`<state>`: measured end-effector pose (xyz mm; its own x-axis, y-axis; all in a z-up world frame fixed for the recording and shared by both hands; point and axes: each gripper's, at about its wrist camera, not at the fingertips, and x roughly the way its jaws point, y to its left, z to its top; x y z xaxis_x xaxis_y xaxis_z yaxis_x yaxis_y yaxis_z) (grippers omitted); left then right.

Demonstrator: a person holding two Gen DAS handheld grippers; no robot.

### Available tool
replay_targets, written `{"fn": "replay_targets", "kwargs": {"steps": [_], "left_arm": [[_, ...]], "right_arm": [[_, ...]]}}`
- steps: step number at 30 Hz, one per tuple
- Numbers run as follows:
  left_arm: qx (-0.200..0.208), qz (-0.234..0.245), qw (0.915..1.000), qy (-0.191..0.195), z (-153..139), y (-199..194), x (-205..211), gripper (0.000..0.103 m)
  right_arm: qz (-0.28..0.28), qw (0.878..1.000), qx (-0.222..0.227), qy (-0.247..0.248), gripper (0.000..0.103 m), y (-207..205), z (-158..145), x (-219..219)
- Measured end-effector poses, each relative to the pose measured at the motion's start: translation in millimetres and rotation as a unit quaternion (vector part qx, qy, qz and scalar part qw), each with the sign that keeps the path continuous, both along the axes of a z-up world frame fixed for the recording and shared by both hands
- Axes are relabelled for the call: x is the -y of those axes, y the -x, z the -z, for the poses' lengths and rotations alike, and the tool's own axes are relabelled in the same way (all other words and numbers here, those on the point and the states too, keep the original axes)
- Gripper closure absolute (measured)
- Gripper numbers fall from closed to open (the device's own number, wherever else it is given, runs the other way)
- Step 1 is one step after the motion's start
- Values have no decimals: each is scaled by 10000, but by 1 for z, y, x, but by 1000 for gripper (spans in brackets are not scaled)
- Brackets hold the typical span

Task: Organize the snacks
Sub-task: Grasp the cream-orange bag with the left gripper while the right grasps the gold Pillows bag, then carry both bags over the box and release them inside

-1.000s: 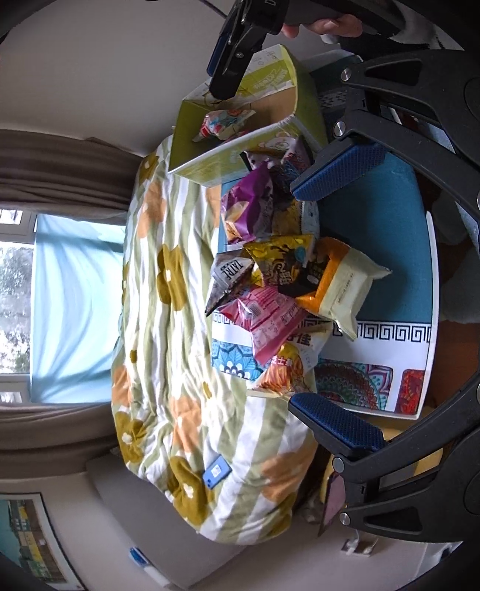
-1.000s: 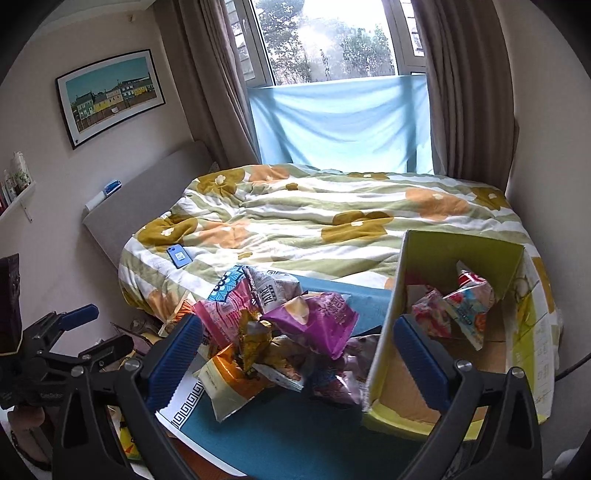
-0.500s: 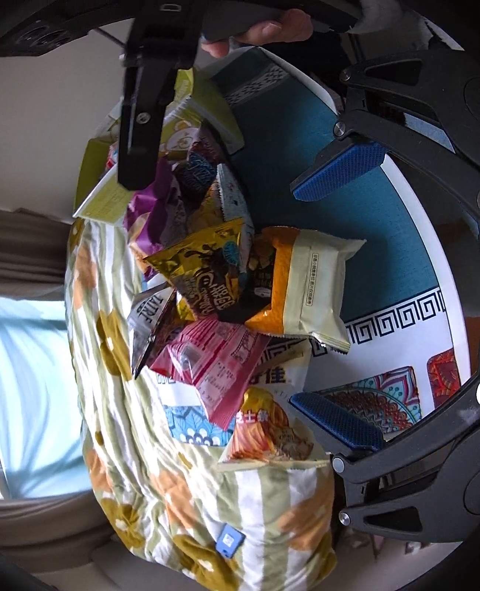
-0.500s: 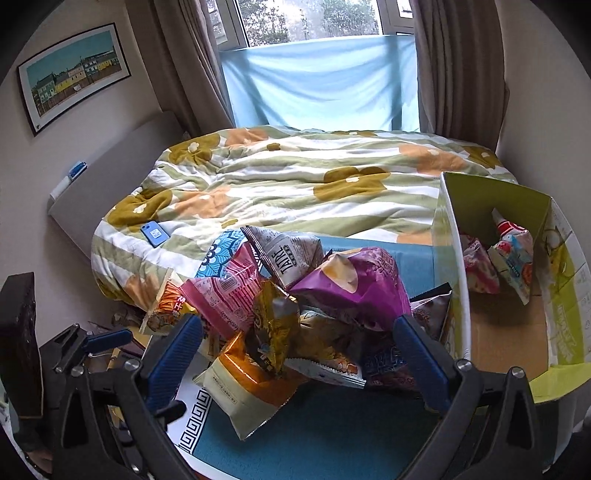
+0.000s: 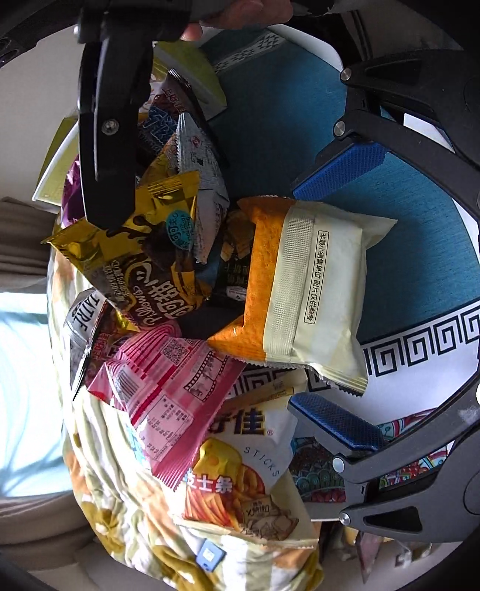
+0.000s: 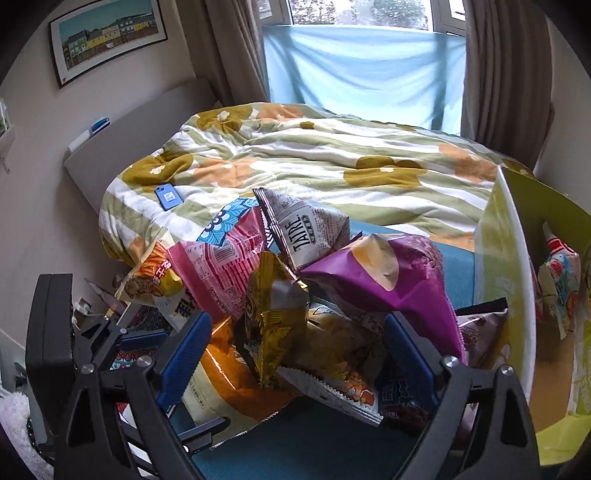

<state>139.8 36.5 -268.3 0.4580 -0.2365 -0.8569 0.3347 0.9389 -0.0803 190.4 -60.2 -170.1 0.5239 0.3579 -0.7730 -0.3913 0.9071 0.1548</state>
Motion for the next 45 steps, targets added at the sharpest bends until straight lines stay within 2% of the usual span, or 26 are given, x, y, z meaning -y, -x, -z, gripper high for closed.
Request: {"fn": "replay_targets", "kwargs": {"steps": [5, 7, 15, 18, 19, 22, 30, 33, 45], "left_arm": [[-3, 92, 9998, -187, 14, 2, 10, 1], [-17, 103, 9997, -240, 17, 2, 13, 1], [-133, 45, 9993, -357, 15, -4, 19, 1], [-201, 16, 9994, -290, 15, -12, 21, 4], [-218, 18, 9994, -252, 15, -13, 20, 8], [-230, -29, 9994, -243, 14, -12, 17, 17], [-291, -125, 9993, -210, 4, -9, 18, 23], [-296, -137, 9992, -216, 2, -2, 16, 24], [-185, -153, 9996, -159, -19, 4, -3, 25]], "right_arm": [[-450, 9989, -54, 125, 22, -6, 21, -9], [-589, 9981, -139, 128, 28, -10, 28, -11], [-870, 9960, -196, 78, 29, -24, 39, -19], [-945, 9953, -218, 56, 30, -28, 43, -23], [-967, 9950, -233, 46, 32, -30, 44, -24], [-1006, 9944, -314, 23, 36, -34, 49, -27], [-1011, 9939, -438, 13, 44, -41, 57, -33], [-958, 9942, -495, 7, 54, -43, 58, -33], [-710, 9964, -462, -72, 56, -30, 42, -32]]}}
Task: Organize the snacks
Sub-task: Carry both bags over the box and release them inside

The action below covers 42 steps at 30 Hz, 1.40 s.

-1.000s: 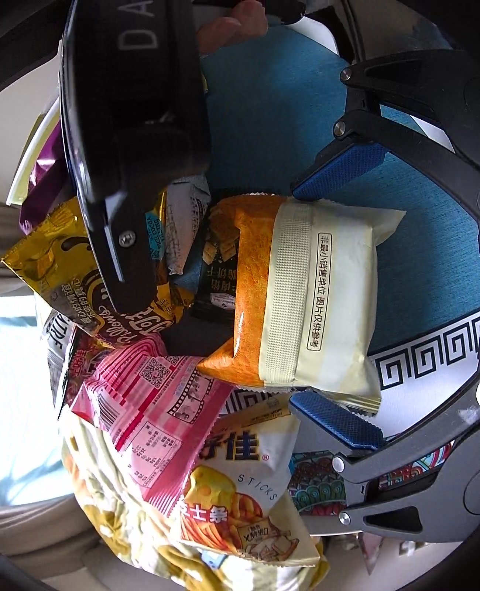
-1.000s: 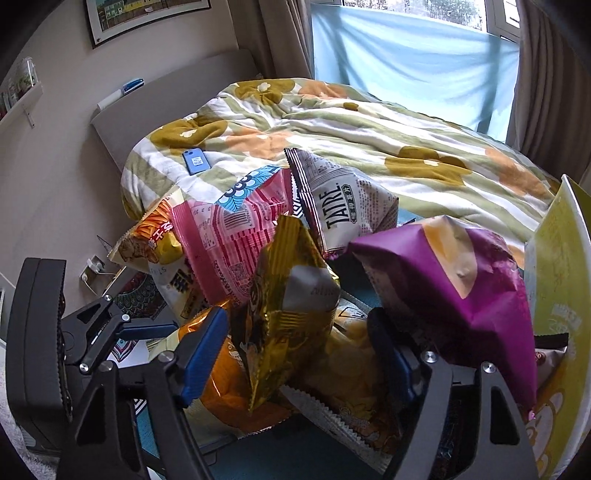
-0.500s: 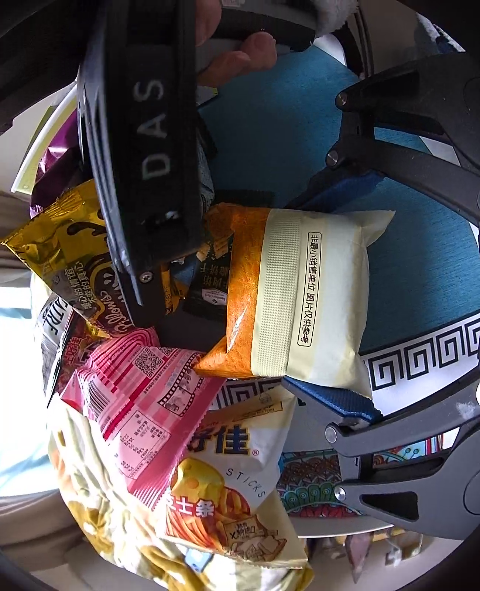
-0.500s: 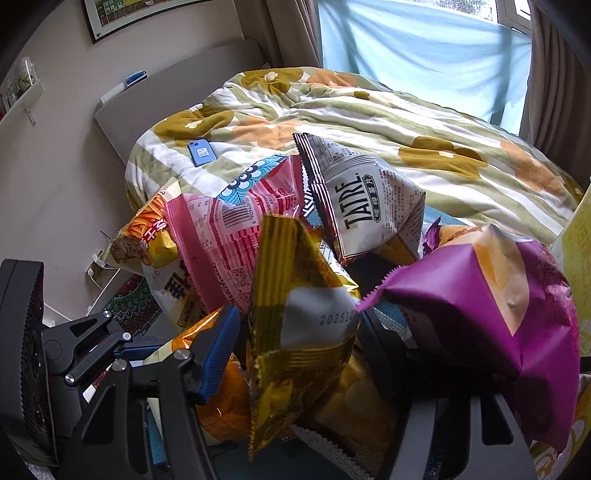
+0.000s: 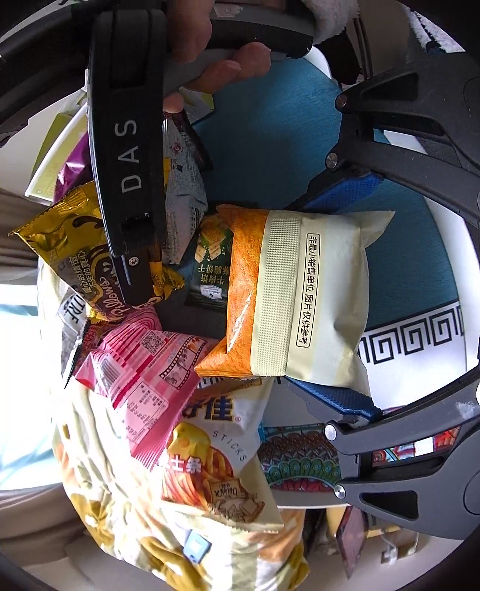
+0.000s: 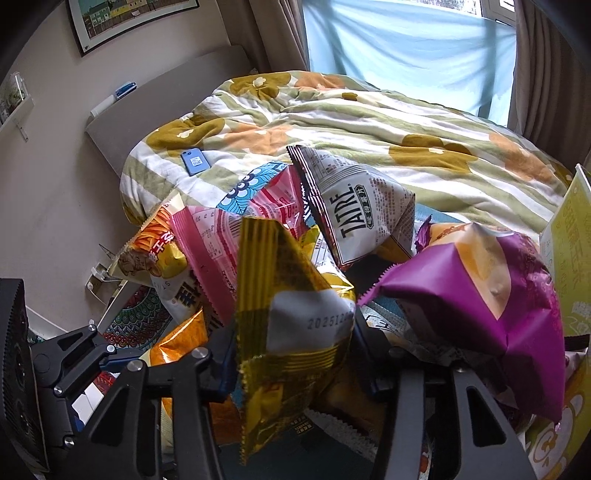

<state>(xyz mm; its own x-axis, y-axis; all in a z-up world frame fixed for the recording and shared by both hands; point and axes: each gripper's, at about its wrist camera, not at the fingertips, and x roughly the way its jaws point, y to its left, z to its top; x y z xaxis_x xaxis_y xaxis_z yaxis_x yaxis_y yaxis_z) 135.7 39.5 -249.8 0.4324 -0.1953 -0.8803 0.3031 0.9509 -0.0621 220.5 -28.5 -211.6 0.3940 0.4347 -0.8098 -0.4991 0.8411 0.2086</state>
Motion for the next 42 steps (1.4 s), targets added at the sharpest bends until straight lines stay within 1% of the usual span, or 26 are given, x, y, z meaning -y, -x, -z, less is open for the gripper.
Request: {"fn": "replay_targets", "kwargs": {"steps": [7, 12, 15, 18, 23, 28, 34, 38, 42], "left_arm": [[187, 20, 9998, 7, -21, 9, -11, 25], [404, 57, 9992, 57, -42, 15, -21, 25], [544, 119, 9984, 97, -61, 15, -24, 25], [741, 203, 9970, 125, -86, 14, -27, 25], [1112, 548, 9921, 168, -127, -1, -9, 25], [1392, 885, 9860, 233, -161, -20, 29, 25], [1573, 1191, 9796, 388, -185, -38, 110, 25], [1478, 1378, 9777, 565, -188, -51, 174, 25], [1282, 1459, 9797, 507, -177, -64, 235, 25]], "right_arm": [[169, 9998, 26, -136, 57, 12, -21, 2], [343, 9989, 220, -242, 57, 23, -47, 3], [571, 9970, 328, -398, 57, 28, -69, 10], [865, 9939, 462, -509, 57, 36, -95, 21], [1356, 9866, 757, -504, 57, 50, -135, 42], [1864, 9754, 994, -636, 57, 63, -163, 82], [2473, 9598, 1191, -586, 57, 80, -179, 157], [2796, 9520, 1139, -509, 57, 82, -180, 216], [2916, 9493, 1092, -434, 57, 82, -177, 274]]}}
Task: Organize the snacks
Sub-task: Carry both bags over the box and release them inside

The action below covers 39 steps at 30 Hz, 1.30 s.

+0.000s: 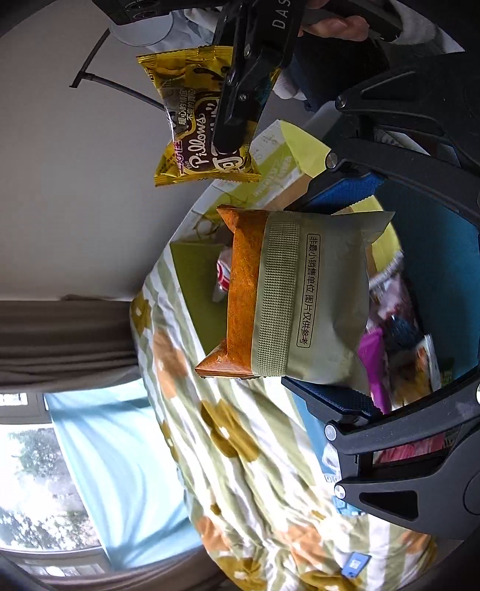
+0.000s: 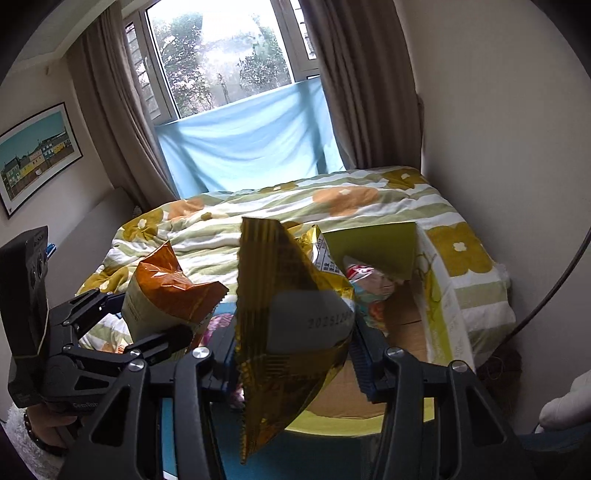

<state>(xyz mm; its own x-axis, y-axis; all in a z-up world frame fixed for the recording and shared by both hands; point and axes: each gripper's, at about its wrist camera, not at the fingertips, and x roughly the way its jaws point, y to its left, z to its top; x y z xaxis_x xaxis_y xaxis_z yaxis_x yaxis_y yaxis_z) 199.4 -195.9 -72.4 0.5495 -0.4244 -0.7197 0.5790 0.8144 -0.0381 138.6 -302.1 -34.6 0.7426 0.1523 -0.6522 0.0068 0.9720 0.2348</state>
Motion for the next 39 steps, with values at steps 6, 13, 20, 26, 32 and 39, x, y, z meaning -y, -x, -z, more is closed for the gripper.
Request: {"fn": "replay_targets", "kwargs": {"steps": [6, 13, 20, 26, 32, 39], "left_arm": [[-631, -299, 9975, -92, 35, -30, 63, 24], [-999, -800, 9915, -251, 69, -49, 90, 5], [-1093, -1099, 9865, -536, 77, -37, 74, 4], [-1228, -1286, 9835, -344, 65, -22, 56, 4], [-1086, -1512, 9823, -232, 53, -23, 43, 4], [-1064, -1676, 9797, -276, 54, -20, 25, 4]], "right_arm": [[-119, 9997, -169, -97, 57, -10, 13, 63], [-466, 9977, -480, -119, 57, -29, 33, 97], [-765, 9940, -758, -203, 57, -46, 61, 101], [-856, 9908, -1036, -165, 57, -50, 71, 97], [-881, 9889, -1196, 38, 57, -69, 70, 94], [-726, 9891, -1274, 160, 5, -88, 87, 88]]}}
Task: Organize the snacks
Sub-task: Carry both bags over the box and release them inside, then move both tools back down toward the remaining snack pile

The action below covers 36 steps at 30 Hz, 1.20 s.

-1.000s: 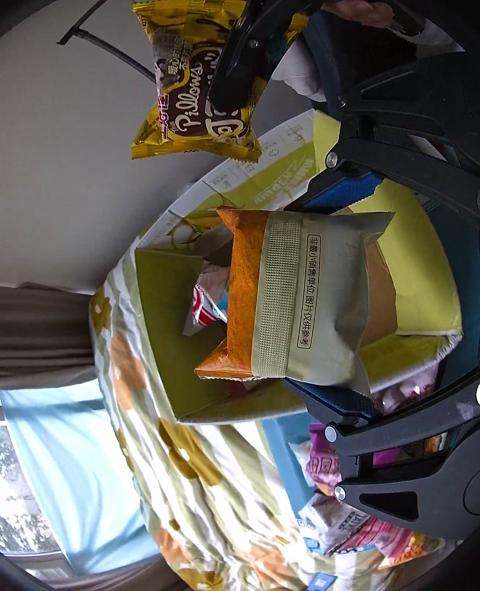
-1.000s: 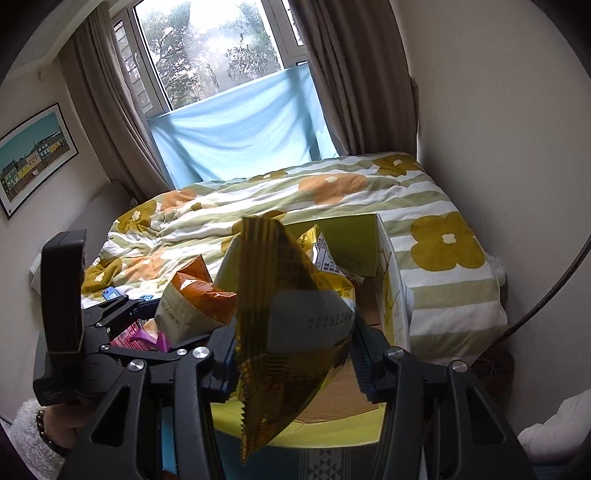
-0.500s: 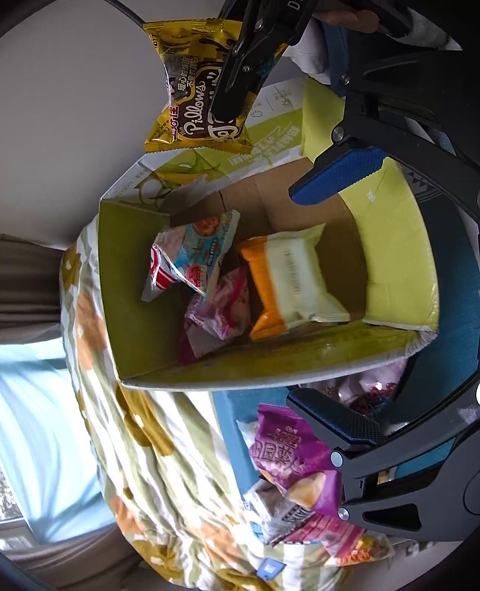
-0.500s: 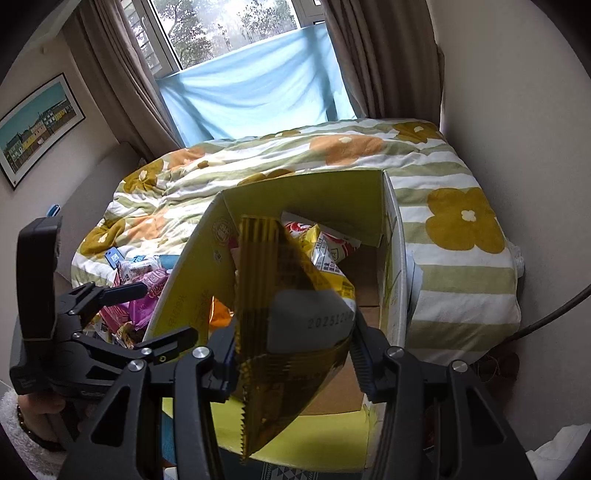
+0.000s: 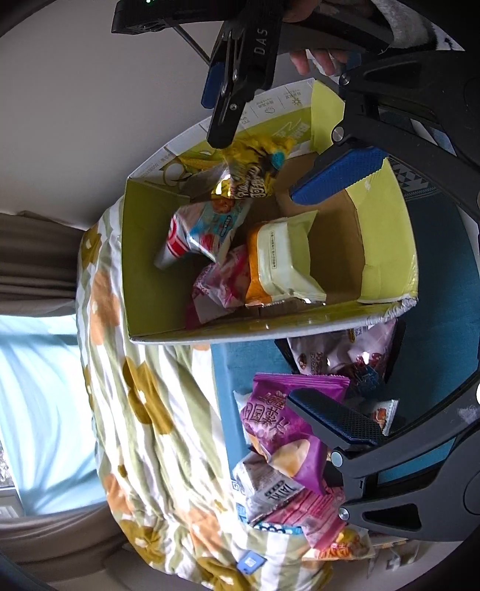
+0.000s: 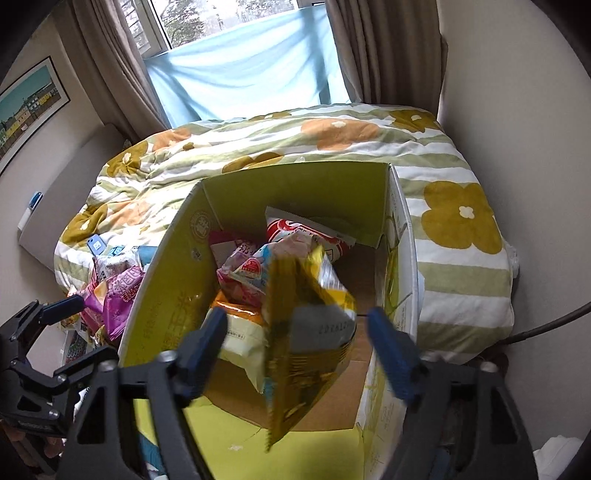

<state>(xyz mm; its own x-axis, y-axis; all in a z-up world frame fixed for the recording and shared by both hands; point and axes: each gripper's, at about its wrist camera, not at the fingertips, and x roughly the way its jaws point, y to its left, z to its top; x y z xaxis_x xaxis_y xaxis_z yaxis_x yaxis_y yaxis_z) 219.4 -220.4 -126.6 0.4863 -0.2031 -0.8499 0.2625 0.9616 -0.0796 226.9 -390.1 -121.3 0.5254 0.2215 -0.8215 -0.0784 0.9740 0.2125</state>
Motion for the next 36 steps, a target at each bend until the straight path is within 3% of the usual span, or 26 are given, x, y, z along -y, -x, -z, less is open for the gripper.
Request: {"fn": "replay_targets", "kwargs": {"steps": [1, 8, 22, 30, 36], "left_arm": [[-41, -17, 10000, 0, 2, 0, -2, 4], [-27, -25, 10000, 87, 0, -3, -9, 4], [648, -127, 9978, 71, -57, 28, -12, 4], [923, -693, 9932, -147, -84, 60, -55, 4], [1048, -1135, 9879, -115, -89, 84, -107, 4]], "right_arm": [[48, 10000, 30, -66, 0, 2, 1, 1], [95, 9998, -104, -145, 0, 9, 0, 6], [-31, 9991, 420, 15, 0, 38, -57, -7], [-488, 9955, 811, -50, 0, 45, -86, -34], [-810, 9897, 1182, -46, 0, 58, -99, -75]]}}
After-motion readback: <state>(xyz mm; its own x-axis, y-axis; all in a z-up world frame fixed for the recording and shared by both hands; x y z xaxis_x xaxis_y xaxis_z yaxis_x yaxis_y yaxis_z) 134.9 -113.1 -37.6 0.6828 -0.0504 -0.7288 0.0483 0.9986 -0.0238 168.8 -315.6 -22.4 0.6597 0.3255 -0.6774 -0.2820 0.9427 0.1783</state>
